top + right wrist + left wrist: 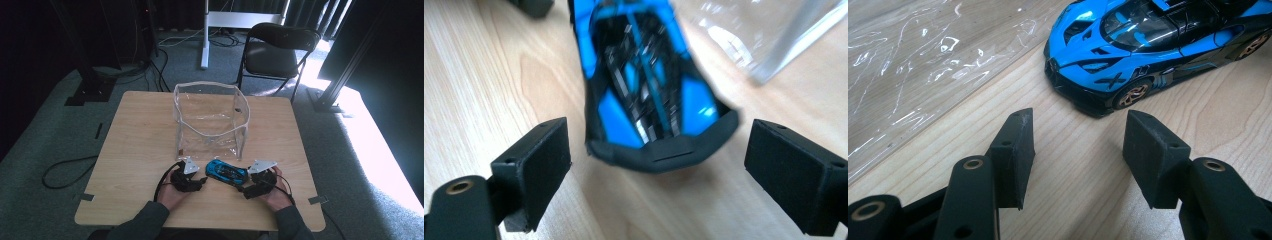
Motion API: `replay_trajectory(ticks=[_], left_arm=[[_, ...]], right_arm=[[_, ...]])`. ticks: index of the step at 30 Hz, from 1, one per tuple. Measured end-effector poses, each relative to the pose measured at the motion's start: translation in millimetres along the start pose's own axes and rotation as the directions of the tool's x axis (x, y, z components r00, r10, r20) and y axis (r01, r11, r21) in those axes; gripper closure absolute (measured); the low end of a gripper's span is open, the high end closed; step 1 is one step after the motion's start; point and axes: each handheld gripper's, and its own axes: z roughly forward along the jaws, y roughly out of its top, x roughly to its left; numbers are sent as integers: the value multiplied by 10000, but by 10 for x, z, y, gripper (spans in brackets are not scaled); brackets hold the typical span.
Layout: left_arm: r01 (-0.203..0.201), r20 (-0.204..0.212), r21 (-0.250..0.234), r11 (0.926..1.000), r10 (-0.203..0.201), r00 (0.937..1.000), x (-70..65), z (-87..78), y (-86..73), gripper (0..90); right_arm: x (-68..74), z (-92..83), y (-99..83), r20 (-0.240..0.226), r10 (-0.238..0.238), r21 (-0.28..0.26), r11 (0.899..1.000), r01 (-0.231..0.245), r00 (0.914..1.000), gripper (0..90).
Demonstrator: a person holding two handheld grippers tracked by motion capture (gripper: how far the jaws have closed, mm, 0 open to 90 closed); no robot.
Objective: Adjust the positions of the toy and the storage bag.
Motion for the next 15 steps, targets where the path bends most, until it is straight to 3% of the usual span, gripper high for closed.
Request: replay_trajectory(ticks=[4, 8, 15], left_arm=[[-56, -32, 29, 10000, 57, 10000, -7, 1, 2, 459], [-43, -39, 35, 10000, 43, 10000, -11, 3, 4, 453], [-40, -42, 35, 10000, 40, 10000, -12, 4, 4, 451]], right_arm=[[-20, -79, 48, 342, 85, -486, 9988, -69, 9994, 114], [-23, -97, 71, 122, 20, -648, 9979, -13, 9999, 161], [1, -69, 69, 243, -288, -589, 9978, 302, 9993, 165]])
